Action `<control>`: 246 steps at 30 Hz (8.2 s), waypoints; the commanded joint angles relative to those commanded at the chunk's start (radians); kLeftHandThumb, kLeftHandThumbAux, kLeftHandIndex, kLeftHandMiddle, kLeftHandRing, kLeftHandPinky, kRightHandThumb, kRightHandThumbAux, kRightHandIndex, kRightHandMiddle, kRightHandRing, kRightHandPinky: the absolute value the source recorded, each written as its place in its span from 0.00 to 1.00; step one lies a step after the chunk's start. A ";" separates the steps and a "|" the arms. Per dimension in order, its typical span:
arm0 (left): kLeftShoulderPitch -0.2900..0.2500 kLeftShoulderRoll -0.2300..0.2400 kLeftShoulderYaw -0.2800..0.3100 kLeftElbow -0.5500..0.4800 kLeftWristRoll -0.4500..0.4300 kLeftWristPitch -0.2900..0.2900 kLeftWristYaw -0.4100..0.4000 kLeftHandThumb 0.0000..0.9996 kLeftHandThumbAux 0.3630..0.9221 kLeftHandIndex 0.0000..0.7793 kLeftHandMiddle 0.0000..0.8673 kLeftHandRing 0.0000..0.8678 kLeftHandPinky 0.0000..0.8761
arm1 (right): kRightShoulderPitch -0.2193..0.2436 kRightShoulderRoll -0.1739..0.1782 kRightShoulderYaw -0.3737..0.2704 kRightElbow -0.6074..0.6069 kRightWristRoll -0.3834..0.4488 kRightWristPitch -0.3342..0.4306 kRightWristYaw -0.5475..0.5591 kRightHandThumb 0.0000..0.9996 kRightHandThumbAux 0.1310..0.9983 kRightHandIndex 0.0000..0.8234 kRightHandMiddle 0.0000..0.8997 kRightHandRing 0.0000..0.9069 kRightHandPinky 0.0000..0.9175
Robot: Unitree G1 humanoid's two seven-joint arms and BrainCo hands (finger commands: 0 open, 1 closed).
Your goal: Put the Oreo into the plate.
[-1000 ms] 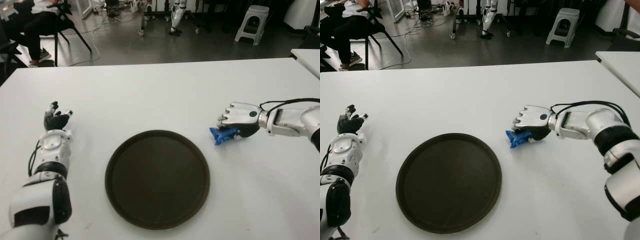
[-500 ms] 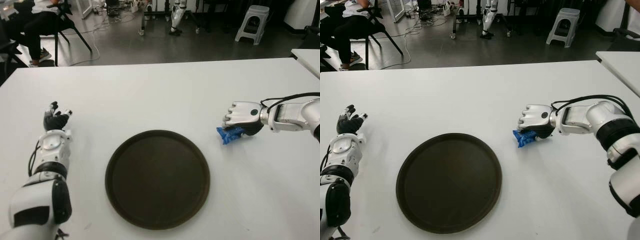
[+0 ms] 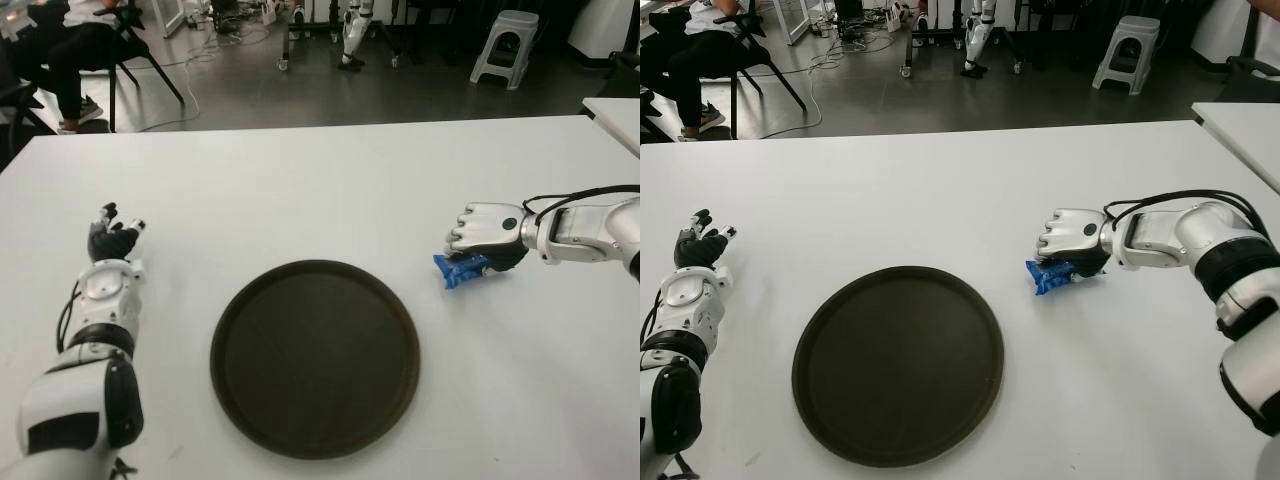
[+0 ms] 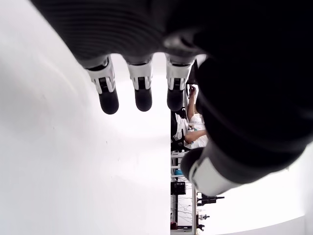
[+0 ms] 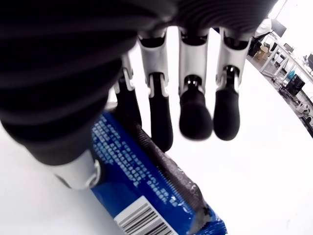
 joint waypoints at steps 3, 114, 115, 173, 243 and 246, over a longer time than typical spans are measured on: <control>0.000 0.000 -0.001 0.001 0.000 0.000 0.001 0.00 0.83 0.00 0.00 0.01 0.06 | 0.011 0.003 -0.014 0.003 0.005 0.028 -0.038 0.70 0.68 0.52 0.84 0.83 0.75; -0.007 -0.006 -0.014 0.011 0.014 0.009 0.020 0.02 0.83 0.00 0.00 0.01 0.05 | 0.159 0.401 -0.508 0.066 0.681 0.078 0.125 0.71 0.67 0.54 0.95 0.93 0.90; -0.007 -0.006 -0.014 0.011 0.014 0.009 0.020 0.02 0.82 0.00 0.00 0.01 0.04 | 0.156 0.395 -0.507 0.062 0.674 0.086 0.129 0.71 0.67 0.54 0.94 0.92 0.90; -0.008 -0.011 -0.026 0.012 0.017 0.021 0.025 0.11 0.69 0.00 0.03 0.03 0.06 | -0.005 0.196 -0.332 0.125 0.459 -0.046 0.257 0.05 0.48 0.00 0.00 0.00 0.00; -0.009 -0.007 -0.028 0.015 0.019 0.035 0.026 0.13 0.65 0.00 0.04 0.03 0.06 | -0.111 0.371 -0.307 0.349 0.508 0.171 0.504 0.11 0.53 0.00 0.00 0.00 0.14; -0.011 -0.009 -0.029 0.015 0.020 0.036 0.029 0.13 0.65 0.00 0.04 0.04 0.06 | -0.114 0.370 -0.295 0.351 0.499 0.169 0.501 0.10 0.53 0.00 0.00 0.00 0.12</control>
